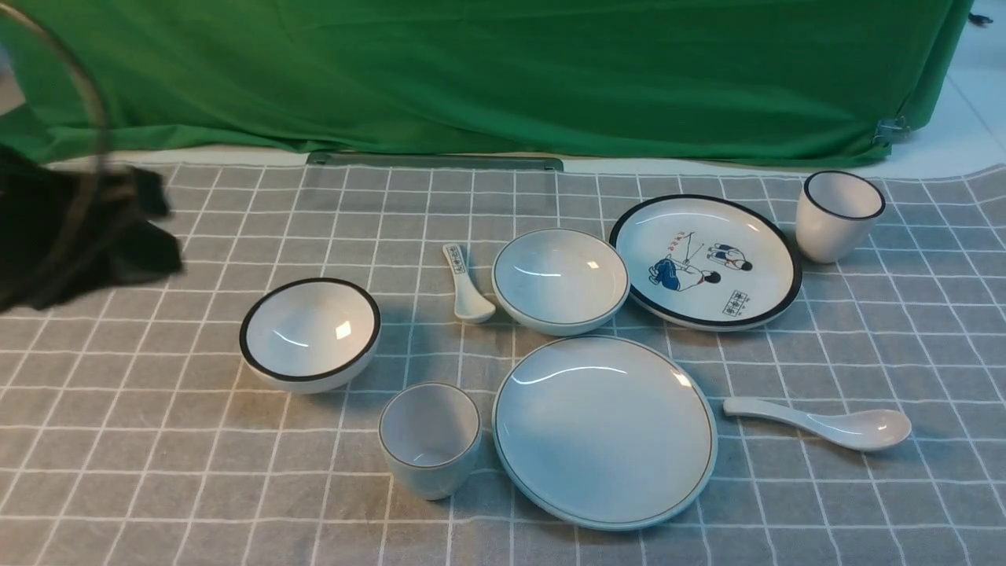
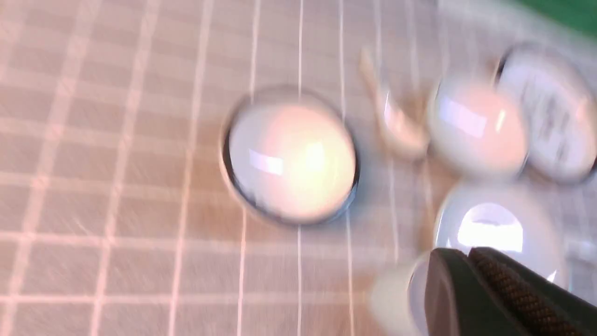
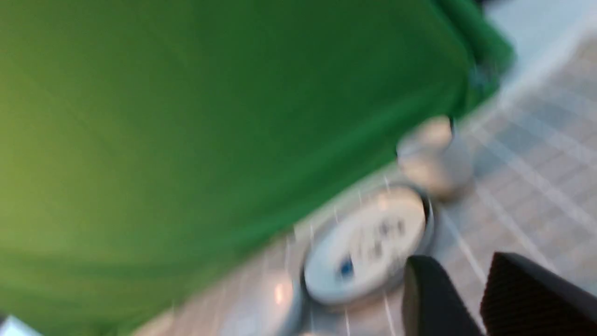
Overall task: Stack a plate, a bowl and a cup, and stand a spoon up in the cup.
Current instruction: Use the left arm to grab a blue rice bowl
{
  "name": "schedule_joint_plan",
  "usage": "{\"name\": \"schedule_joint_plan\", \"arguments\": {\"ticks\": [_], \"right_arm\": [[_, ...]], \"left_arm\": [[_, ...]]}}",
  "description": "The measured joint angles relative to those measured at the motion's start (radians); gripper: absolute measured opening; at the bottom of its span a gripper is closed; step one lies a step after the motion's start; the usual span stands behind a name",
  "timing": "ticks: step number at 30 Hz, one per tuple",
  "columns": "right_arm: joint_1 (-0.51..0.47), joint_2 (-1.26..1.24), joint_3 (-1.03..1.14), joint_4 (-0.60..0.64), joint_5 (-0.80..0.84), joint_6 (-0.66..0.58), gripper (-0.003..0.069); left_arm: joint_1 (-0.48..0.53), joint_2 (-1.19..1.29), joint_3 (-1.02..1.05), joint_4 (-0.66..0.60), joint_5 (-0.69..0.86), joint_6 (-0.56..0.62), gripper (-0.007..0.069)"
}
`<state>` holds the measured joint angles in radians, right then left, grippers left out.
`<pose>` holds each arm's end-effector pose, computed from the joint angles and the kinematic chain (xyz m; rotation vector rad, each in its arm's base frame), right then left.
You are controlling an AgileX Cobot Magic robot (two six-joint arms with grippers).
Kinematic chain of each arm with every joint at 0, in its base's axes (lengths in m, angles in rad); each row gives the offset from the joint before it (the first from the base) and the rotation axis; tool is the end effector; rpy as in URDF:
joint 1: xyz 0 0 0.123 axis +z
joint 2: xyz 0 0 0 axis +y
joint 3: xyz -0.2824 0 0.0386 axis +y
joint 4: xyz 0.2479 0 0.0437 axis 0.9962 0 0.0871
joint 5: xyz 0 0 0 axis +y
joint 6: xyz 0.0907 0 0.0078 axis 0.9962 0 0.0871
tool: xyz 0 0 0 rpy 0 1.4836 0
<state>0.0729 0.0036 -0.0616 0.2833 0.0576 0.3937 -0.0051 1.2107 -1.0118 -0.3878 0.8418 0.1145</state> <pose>0.0531 0.0054 0.2287 0.4366 1.4472 0.6167 0.2413 -0.0269 0.3255 -0.0598 2.4807 -0.4215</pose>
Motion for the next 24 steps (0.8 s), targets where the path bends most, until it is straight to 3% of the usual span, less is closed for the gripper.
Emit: {"name": "schedule_joint_plan", "arguments": {"ticks": [6, 7, 9, 12, 14, 18, 24], "right_arm": [[0.083, 0.166, -0.275, 0.000, 0.434, -0.194, 0.0030], [0.086, 0.166, -0.285, 0.000, 0.434, -0.201, 0.0029], [0.118, 0.326, -0.419, -0.012, 0.618, -0.291, 0.0021], [0.132, 0.460, -0.502, -0.043, 0.742, -0.328, 0.0021], [0.135, 0.618, -0.606, -0.127, 0.902, -0.361, 0.0021], [0.136, 0.749, -0.681, -0.191, 0.980, -0.394, 0.0021], [0.137, 0.782, -0.701, -0.202, 0.965, -0.394, 0.0021]], "left_arm": [[-0.196, 0.192, -0.127, 0.065, -0.002, 0.006, 0.0001], [-0.204, 0.198, -0.144, 0.068, -0.002, 0.006, 0.0001], [-0.295, 0.279, -0.247, 0.111, 0.014, -0.014, 0.0001], [-0.344, 0.347, -0.363, 0.144, 0.066, -0.018, 0.0001], [-0.385, 0.449, -0.506, 0.171, 0.155, -0.026, 0.0000], [-0.404, 0.560, -0.660, 0.187, 0.247, -0.042, 0.0000], [-0.413, 0.683, -0.792, 0.229, 0.260, -0.044, 0.0000]]}}
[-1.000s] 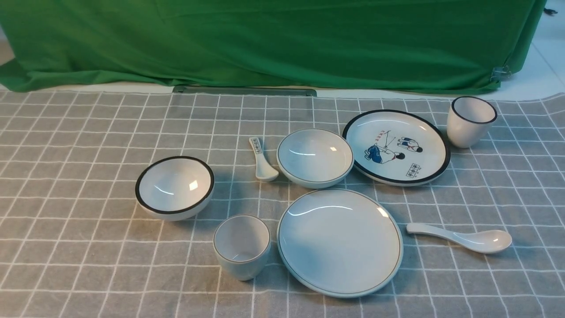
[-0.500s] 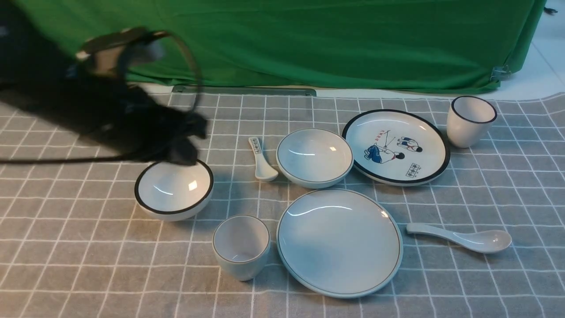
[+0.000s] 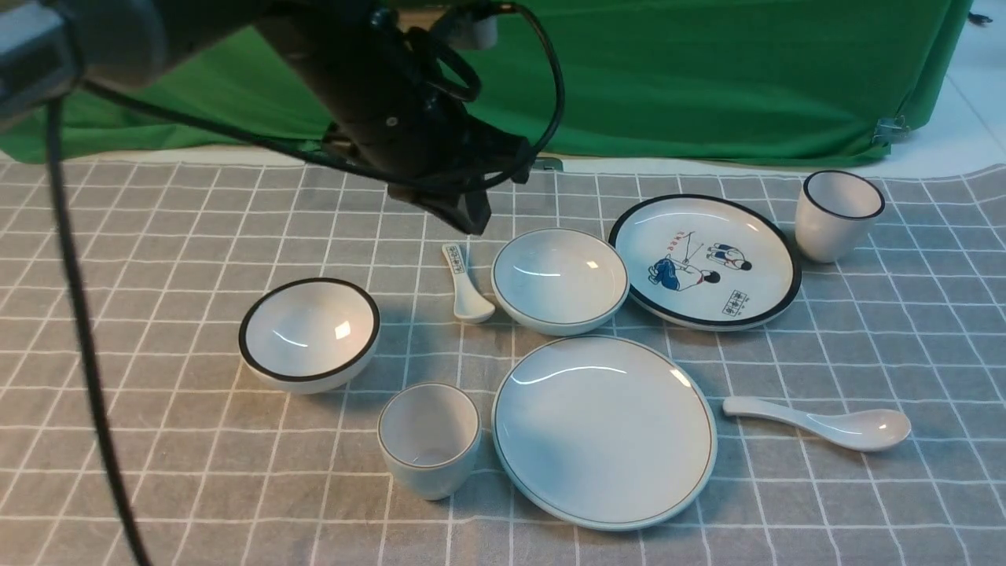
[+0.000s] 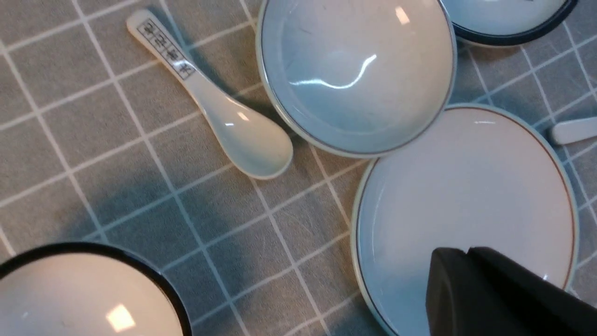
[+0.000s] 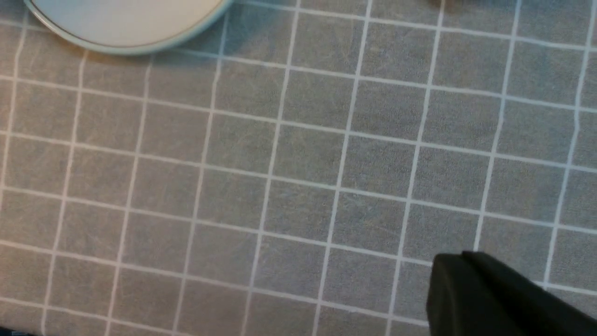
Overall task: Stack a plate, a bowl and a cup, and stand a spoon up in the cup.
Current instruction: Use the left arm to grab a blue rice bowl
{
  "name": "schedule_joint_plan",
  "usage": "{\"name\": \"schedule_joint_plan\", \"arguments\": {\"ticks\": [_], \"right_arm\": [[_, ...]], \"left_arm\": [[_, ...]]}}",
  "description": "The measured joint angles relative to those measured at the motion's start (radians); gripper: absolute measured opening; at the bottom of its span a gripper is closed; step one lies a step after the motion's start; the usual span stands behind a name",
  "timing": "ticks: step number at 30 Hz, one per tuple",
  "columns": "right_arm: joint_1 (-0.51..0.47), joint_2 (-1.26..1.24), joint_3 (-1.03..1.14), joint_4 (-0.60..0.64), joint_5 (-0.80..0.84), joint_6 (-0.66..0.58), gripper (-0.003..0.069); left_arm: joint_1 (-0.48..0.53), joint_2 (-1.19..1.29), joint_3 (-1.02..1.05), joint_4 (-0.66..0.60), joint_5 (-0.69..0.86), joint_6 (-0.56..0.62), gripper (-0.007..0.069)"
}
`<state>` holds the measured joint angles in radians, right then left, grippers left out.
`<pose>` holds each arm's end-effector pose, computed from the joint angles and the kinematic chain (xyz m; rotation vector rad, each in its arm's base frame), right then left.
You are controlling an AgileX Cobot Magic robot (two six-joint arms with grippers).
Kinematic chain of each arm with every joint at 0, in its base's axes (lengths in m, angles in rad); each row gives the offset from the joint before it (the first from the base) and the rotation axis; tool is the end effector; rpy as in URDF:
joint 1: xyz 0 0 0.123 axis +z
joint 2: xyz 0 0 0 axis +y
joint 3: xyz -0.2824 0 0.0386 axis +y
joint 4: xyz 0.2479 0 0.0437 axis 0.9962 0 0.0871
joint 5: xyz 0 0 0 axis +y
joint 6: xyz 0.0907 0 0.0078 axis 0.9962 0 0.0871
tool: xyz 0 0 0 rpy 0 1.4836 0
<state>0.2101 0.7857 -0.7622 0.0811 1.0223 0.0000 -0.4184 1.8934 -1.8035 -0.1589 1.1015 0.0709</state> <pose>0.1246 0.0330 0.3136 -0.2401 2.5237 0.1881 0.3765 -0.1815 0.3195 0.6019 2.6237 -0.3215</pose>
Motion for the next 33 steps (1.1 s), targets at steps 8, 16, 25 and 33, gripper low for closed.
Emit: {"name": "schedule_joint_plan", "arguments": {"ticks": [8, 16, 25, 33], "right_arm": [[0.000, 0.000, 0.000, -0.001, -0.024, 0.000, 0.0021], [0.002, 0.000, 0.000, 0.014, -0.050, 0.000, 0.0021], [0.002, 0.000, 0.000, 0.016, -0.064, 0.000, 0.0021], [0.002, 0.000, 0.000, 0.016, -0.071, 0.000, 0.0021]], "left_arm": [[-0.001, 0.134, -0.110, 0.031, 0.008, 0.000, 0.0008], [-0.001, 0.249, -0.146, 0.044, -0.160, 0.000, 0.0122], [-0.001, 0.332, -0.147, 0.053, -0.315, 0.000, 0.0361], [-0.001, 0.422, -0.147, 0.026, -0.380, 0.000, 0.0491]]}}
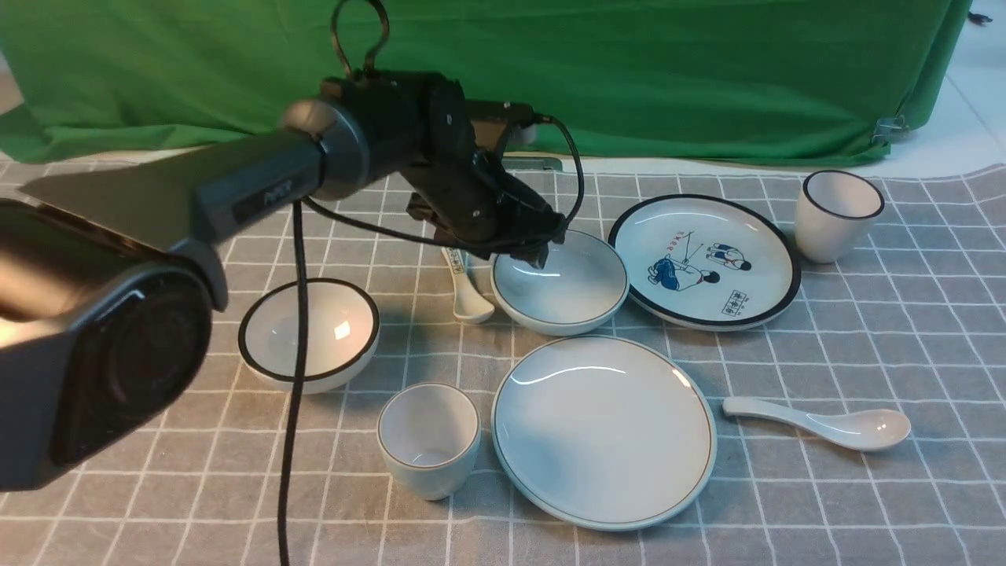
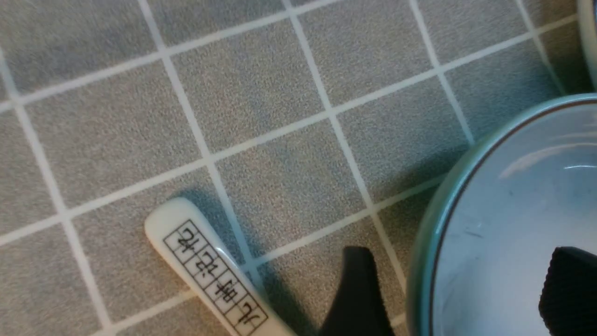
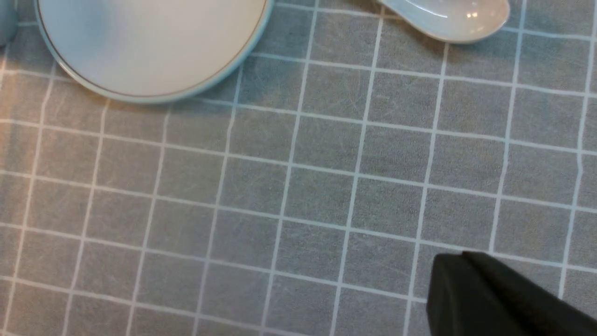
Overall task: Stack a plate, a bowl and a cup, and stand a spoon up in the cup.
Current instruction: Use the left arm to grab a blue rice bowl, then use the left arm to put the blue rice bowl into the blue large plate in the middle
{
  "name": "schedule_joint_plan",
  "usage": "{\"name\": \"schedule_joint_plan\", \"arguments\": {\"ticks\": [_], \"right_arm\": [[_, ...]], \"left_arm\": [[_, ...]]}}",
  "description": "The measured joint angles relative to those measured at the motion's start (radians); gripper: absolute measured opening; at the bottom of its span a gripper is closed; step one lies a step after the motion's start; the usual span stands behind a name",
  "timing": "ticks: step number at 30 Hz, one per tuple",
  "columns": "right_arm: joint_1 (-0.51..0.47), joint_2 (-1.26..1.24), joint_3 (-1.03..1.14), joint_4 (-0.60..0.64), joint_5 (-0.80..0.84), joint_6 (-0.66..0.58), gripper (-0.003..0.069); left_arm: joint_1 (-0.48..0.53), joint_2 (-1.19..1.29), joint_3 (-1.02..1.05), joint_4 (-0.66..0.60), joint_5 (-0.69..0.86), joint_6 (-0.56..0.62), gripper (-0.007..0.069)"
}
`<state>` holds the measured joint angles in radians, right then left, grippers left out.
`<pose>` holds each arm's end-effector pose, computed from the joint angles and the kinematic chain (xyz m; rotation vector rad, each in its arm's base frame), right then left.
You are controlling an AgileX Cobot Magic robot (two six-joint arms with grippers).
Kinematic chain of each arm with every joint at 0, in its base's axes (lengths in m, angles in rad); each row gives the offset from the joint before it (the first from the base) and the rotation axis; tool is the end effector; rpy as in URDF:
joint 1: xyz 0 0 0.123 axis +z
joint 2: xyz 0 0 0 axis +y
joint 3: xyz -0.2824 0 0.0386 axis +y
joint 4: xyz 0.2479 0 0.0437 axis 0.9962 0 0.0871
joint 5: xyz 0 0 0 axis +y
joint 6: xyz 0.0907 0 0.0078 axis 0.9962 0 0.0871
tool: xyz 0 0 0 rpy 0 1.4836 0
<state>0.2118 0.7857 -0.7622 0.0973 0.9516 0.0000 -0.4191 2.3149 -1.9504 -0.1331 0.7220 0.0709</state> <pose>0.1294 0.0352 0.3175 -0.2258 2.4543 0.2143 0.4682 -0.2173 0.1809 0.5337 2.5296 -0.2809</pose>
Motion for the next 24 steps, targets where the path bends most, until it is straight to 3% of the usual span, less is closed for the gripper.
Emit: {"name": "schedule_joint_plan", "arguments": {"ticks": [2, 6, 8, 9, 12, 24], "right_arm": [[0.000, 0.000, 0.000, 0.000, -0.003, 0.000, 0.0021], [0.000, 0.000, 0.000, 0.000, -0.024, 0.000, 0.0021], [0.000, 0.000, 0.000, 0.000, -0.031, 0.000, 0.0021], [0.000, 0.000, 0.000, 0.000, -0.035, 0.000, 0.0021], [0.000, 0.000, 0.000, 0.000, -0.037, 0.000, 0.0021], [0.000, 0.000, 0.000, 0.000, -0.037, 0.000, 0.0032]], "left_arm": [[0.000, 0.004, 0.000, -0.002, -0.005, 0.000, 0.0491], [0.000, 0.014, 0.000, -0.005, -0.006, -0.010, 0.0409], [0.000, 0.014, 0.000, -0.006, -0.001, -0.048, 0.0300], [0.000, 0.014, 0.000, -0.002, -0.001, -0.080, 0.0198], [0.001, 0.014, -0.008, 0.021, 0.018, -0.127, 0.0048], [0.001, -0.172, -0.092, 0.063, 0.226, -0.147, 0.0029]]}}
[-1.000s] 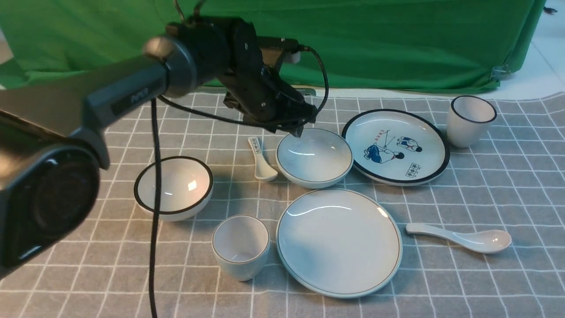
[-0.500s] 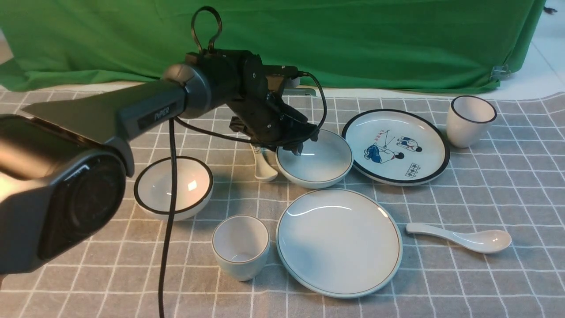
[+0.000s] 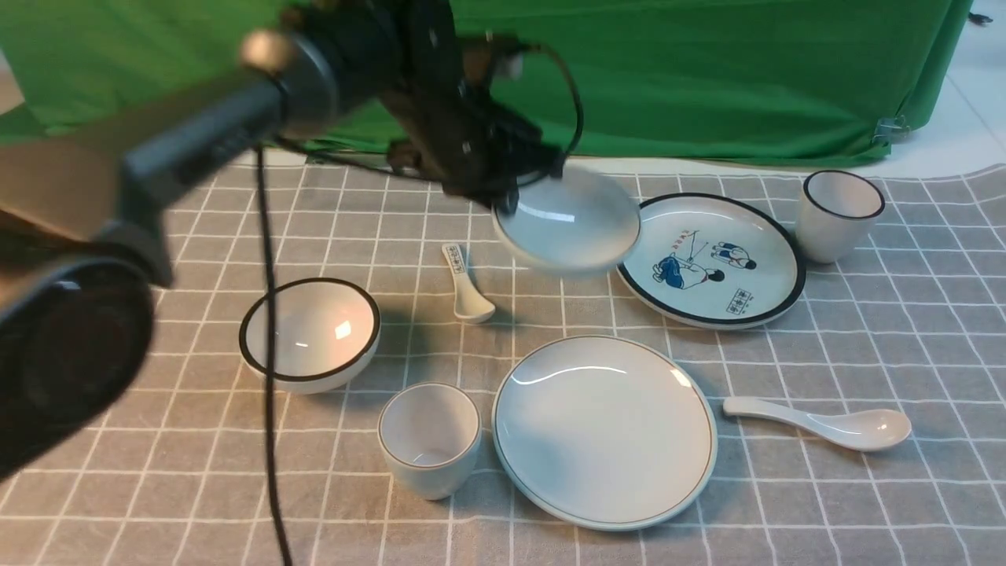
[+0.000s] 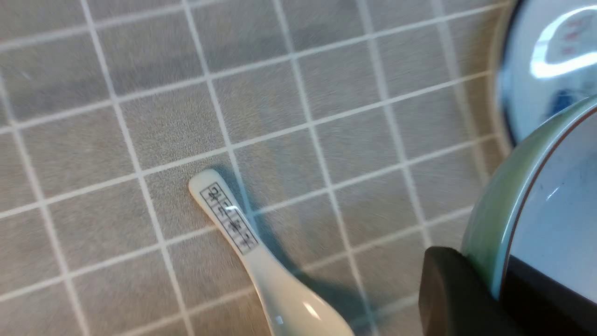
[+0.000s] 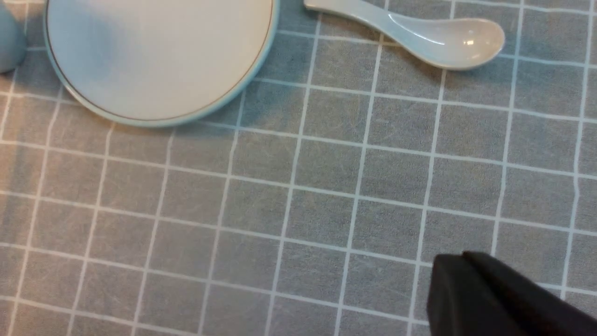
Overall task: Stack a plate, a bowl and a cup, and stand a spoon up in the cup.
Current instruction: Use the left arm to put the blue rice bowl into the blue large plate in the middle
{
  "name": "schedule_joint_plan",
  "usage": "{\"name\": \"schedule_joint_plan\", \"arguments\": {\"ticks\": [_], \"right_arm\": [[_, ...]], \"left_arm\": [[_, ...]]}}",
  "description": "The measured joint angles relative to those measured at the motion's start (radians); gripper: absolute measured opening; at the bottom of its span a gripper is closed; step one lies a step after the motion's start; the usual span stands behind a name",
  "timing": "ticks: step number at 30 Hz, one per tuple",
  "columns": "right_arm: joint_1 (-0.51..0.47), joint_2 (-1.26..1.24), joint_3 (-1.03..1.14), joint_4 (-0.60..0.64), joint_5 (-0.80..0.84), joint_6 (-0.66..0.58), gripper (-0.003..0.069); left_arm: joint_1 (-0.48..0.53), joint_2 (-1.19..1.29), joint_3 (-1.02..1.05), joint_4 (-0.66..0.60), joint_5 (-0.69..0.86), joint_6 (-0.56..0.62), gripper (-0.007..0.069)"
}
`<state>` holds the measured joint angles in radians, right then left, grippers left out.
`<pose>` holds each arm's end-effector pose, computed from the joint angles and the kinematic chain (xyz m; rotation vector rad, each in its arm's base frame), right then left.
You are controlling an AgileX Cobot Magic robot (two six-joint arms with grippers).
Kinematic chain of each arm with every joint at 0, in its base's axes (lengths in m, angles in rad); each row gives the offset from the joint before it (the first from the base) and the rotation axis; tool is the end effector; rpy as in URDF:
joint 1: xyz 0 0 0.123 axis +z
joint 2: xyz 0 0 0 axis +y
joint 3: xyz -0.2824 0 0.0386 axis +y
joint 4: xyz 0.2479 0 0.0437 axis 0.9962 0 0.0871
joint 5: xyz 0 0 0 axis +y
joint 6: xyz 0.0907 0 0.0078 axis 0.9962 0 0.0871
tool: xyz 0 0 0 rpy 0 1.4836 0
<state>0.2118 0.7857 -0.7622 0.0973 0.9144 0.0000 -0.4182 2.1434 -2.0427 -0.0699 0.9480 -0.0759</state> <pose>0.1319 0.0355 0.3197 -0.2199 2.4175 0.2167 0.4443 -0.2031 0.2835 0.4060 2.5206 -0.2825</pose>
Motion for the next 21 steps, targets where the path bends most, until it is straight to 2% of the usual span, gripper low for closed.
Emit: {"name": "schedule_joint_plan", "arguments": {"ticks": [5, 8, 11, 15, 21], "right_arm": [[0.000, 0.000, 0.000, 0.000, 0.000, 0.000, 0.0034], [0.000, 0.000, 0.001, 0.000, 0.000, 0.000, 0.0036], [0.000, 0.000, 0.032, 0.000, -0.004, 0.000, 0.0043], [0.000, 0.000, 0.066, 0.000, -0.005, 0.000, 0.0051], [0.000, -0.002, 0.102, 0.000, -0.001, 0.000, 0.0057]], "left_arm": [[0.000, -0.114, 0.002, -0.084, 0.126, 0.076, 0.0029], [-0.016, -0.156, 0.089, -0.164, 0.146, 0.141, 0.0029], [-0.070, -0.175, 0.283, -0.177, 0.057, 0.167, 0.0029], [-0.114, -0.167, 0.411, -0.179, -0.039, 0.175, 0.0029], [-0.156, -0.157, 0.570, -0.184, -0.274, 0.175, 0.0029]]}}
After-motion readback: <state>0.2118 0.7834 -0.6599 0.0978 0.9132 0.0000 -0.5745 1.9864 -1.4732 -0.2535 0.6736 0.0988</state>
